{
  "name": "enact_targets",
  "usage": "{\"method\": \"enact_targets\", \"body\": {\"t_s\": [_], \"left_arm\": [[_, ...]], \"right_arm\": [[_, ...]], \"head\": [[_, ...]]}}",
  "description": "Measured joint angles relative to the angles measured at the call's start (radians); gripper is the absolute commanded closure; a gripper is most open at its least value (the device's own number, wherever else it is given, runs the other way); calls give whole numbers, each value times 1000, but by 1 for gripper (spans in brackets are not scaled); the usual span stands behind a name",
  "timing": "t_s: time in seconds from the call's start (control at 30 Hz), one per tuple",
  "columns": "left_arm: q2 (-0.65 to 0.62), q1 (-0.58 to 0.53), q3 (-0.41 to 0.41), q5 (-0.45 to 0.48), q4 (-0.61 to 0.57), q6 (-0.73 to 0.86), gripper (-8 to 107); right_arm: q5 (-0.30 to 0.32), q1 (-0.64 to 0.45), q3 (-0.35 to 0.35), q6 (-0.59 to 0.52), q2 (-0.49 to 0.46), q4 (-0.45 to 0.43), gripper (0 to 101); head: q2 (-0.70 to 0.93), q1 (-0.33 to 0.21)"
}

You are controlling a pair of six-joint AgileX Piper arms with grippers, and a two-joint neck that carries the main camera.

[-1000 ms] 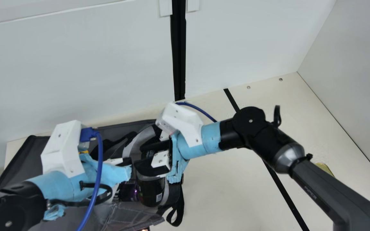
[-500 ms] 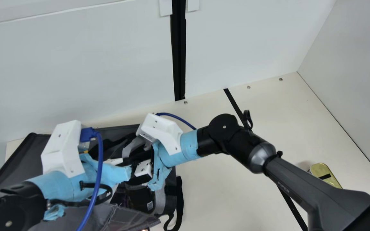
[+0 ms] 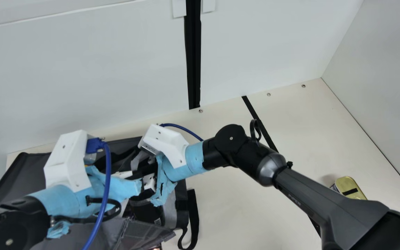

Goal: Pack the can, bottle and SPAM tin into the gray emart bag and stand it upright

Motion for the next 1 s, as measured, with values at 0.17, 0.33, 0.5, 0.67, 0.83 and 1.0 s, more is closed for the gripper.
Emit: {"method": "enact_targets", "body": {"t_s": [0.17,0.33,0.5,0.67,0.83,1.0], "left_arm": [[0,0,0,0,0,0,107],[0,0,0,0,0,0,107],[0,0,0,0,-2,0,107],[0,0,0,0,-2,0,107],[0,0,0,0,-2,0,107],[0,0,0,0,-2,0,107]], "right_arm": [[-4,0,0,3,-2,-7,51],[-7,0,0,4,-11,-10,35],[-23,-8,8,5,-24,-24,18],[14,-24,23,2,-48,-16,6],[23,-51,45,-1,-72,-21,6],[46,-80,72,-6,-107,-25,6]], "head": [[2,0],[2,0],[2,0],[0,0],[0,0],[0,0]]}}
